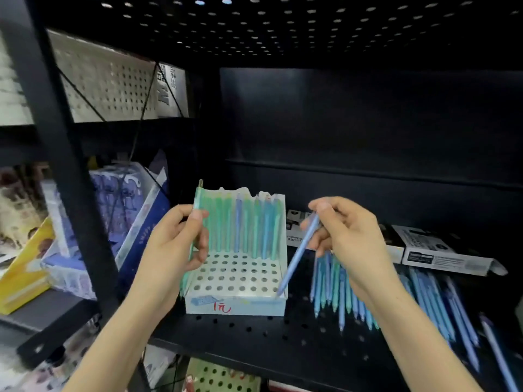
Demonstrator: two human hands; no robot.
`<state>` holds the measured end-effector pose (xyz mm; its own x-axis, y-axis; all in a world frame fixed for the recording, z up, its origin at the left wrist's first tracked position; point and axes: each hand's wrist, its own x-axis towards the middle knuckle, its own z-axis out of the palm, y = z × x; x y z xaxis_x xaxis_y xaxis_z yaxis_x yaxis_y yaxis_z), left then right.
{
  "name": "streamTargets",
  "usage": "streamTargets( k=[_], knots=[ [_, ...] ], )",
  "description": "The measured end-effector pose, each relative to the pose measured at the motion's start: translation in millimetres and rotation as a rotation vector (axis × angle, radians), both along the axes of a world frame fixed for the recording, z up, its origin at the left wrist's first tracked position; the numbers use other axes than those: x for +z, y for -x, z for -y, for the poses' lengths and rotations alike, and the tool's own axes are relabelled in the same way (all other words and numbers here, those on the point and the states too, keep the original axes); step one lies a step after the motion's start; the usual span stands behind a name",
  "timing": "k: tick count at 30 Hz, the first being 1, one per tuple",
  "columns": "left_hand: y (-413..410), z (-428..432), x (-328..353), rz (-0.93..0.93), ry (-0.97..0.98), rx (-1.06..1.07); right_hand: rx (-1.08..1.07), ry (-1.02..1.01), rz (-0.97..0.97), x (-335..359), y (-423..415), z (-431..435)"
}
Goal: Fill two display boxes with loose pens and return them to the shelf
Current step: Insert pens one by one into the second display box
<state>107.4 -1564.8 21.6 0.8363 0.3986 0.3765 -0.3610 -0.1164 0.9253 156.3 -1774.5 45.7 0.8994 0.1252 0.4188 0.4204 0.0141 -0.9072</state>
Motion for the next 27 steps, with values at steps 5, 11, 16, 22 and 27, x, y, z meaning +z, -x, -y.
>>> streamTargets(
  k=[5, 11, 16, 22, 27],
  knots=[
    [-0.4, -18.5, -7.8, 0.014, 0.022, 0.008, -0.054, -0.046, 0.08, 6.9, -8.3, -33.5],
    [-5.1, -30.7, -16.5, -0.009, 0.063, 0.001, -0.116, 0.26, 0.216, 6.7, -19.2, -64.7],
    [-10.7, -34.3, -18.0, -0.011, 0.075, -0.025, -0.116, 0.376, 0.177, 5.7, -26.1, -71.9],
    [-16.5, -34.1, -16.7, 0.0, 0.092, -0.05, -0.119, 0.348, 0.152, 12.5, -27.3, -73.8],
    [-18.1, -34.7, -17.1, 0.001, 0.1, -0.054, -0.115, 0.367, 0.13, 14.7, -27.8, -75.0]
  ],
)
